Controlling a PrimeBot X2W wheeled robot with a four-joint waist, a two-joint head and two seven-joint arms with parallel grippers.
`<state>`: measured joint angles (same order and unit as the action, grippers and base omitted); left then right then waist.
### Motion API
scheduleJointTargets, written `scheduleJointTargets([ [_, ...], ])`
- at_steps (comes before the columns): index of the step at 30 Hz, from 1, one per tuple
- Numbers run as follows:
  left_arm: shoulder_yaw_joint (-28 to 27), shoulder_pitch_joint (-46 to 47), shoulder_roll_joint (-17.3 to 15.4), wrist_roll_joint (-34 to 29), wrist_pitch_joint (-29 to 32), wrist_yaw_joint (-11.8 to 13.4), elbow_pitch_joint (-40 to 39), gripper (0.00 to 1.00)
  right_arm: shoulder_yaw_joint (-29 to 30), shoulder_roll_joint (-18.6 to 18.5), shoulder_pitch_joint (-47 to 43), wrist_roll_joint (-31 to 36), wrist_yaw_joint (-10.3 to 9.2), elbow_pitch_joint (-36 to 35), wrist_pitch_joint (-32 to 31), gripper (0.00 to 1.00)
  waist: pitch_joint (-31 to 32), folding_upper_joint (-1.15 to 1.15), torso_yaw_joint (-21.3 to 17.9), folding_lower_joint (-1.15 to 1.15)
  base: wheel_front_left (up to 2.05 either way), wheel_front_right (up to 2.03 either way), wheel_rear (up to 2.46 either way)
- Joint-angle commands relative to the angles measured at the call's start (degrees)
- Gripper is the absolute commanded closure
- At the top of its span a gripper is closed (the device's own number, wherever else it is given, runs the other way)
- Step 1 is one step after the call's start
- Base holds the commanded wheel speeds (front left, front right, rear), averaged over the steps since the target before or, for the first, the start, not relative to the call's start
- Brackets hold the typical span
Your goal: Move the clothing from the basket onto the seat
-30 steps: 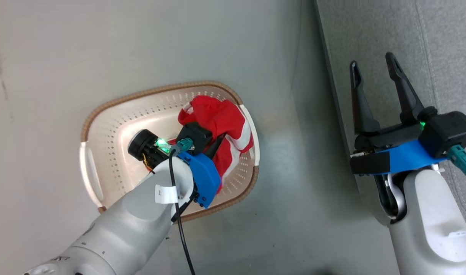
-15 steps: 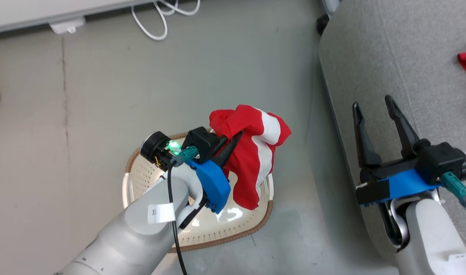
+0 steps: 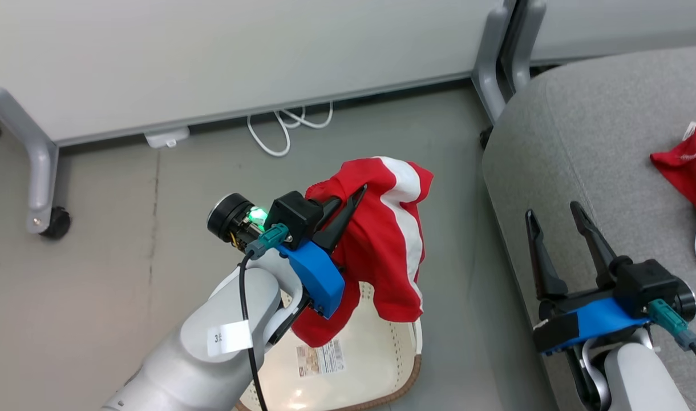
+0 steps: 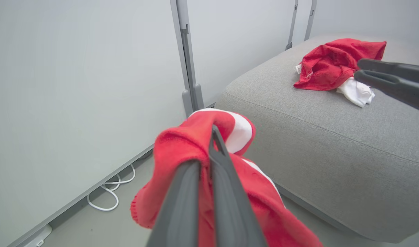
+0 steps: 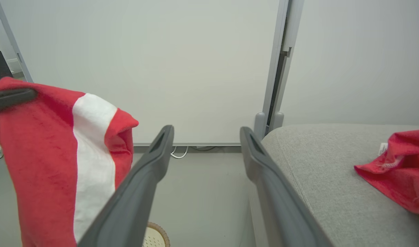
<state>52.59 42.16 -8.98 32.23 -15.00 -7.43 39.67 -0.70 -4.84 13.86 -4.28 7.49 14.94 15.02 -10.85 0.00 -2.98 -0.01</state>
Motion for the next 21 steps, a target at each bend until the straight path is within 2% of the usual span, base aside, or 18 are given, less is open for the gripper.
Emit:
scheduleJointTargets([
  [1, -0.70, -0.80, -0.18, -0.72, -0.26, -0.08, -0.67, 1.00, 0.23, 0.22, -1.47, -0.21, 0.01, 0.26, 0.24, 0.00, 2.83, 0.00, 0.82, 0.01, 0.00, 0.00, 0.00],
  [10, -2.24, 0.00, 0.48, -2.01, -0.26, -0.08, -3.10, 1.00, 1.24, 0.87, -5.15, -0.18, 0.01, 0.72, 0.24, 0.00, 7.48, 0.00, 1.91, 0.01, 0.00, 0.00, 0.00],
  [21, -1.42, 0.61, 0.70, -1.70, -0.26, -0.08, -3.86, 1.00, 1.79, 1.53, -6.89, 0.04, 0.01, 0.60, 0.24, 0.00, 9.56, 0.00, 2.61, 0.01, 0.00, 0.00, 0.00],
])
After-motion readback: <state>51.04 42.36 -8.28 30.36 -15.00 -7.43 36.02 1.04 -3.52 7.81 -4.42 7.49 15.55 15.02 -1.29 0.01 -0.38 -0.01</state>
